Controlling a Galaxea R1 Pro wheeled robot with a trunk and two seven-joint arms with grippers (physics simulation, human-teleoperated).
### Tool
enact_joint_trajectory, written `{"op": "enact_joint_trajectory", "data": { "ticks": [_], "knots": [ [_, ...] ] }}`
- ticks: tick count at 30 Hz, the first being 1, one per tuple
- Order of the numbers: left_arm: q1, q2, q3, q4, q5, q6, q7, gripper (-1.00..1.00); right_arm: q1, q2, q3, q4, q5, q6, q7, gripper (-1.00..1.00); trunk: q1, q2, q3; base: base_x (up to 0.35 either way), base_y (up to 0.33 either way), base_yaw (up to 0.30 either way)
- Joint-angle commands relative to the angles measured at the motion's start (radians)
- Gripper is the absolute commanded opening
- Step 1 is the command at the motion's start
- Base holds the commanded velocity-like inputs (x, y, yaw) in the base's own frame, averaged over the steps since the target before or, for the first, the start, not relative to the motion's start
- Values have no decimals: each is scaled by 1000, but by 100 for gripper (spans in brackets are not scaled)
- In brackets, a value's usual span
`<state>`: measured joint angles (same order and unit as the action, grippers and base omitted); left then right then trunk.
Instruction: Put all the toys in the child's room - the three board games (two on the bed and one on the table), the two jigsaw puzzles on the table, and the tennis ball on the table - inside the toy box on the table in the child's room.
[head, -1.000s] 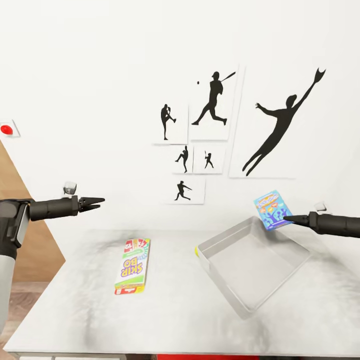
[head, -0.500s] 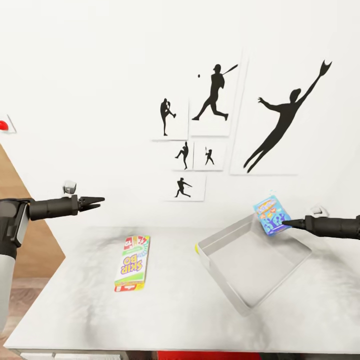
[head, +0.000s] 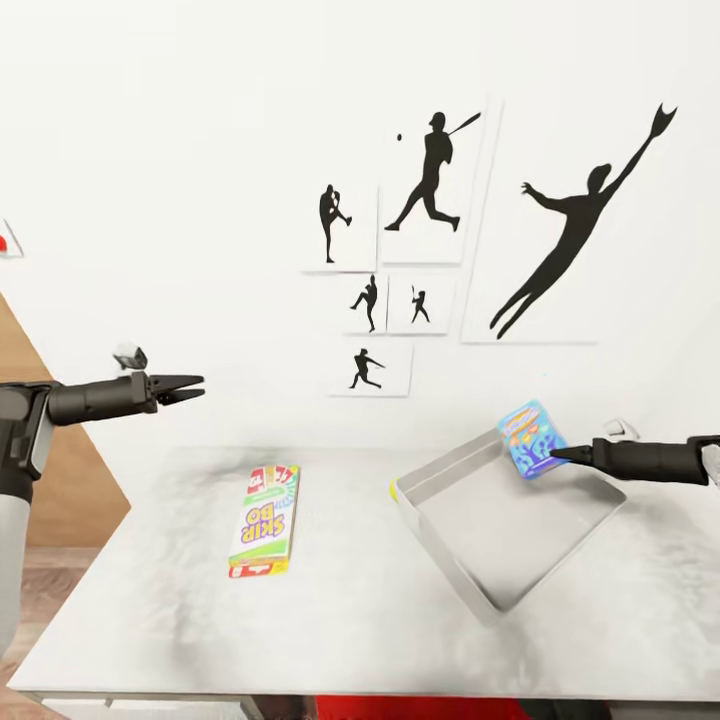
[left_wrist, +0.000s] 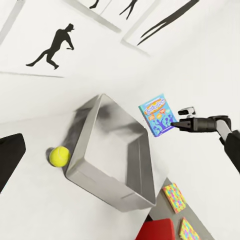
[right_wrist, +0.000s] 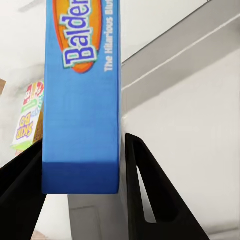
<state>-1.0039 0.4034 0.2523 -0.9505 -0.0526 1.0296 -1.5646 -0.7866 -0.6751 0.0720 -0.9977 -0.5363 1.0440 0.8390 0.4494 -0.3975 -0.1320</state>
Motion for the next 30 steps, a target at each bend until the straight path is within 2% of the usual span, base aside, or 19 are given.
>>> {"op": "enact_joint_trajectory", "data": {
  "ticks": [1,7,15,24,30],
  "knots": [
    [-3,0,1,0,-5,10,-6,100,-2,2,2,0,9,3,4,-100,1,-2,-4,0,0,0],
    [-8,0,1,0,-6,10,-6,100,-17,9,2,3,50,3,5,-100,1,-2,-14,0,0,0],
    [-9,1,0,0,-6,10,-6,100,-46,9,3,46,59,3,5,-100,1,-2,-27,0,0,0],
    [-9,0,1,1,-6,10,-6,100,-48,8,42,52,59,3,5,-100,1,-2,-42,0,0,0],
    [-9,0,0,0,-6,10,-6,100,-55,8,50,80,69,3,5,-100,1,-2,-52,0,0,0]
  ]
}}
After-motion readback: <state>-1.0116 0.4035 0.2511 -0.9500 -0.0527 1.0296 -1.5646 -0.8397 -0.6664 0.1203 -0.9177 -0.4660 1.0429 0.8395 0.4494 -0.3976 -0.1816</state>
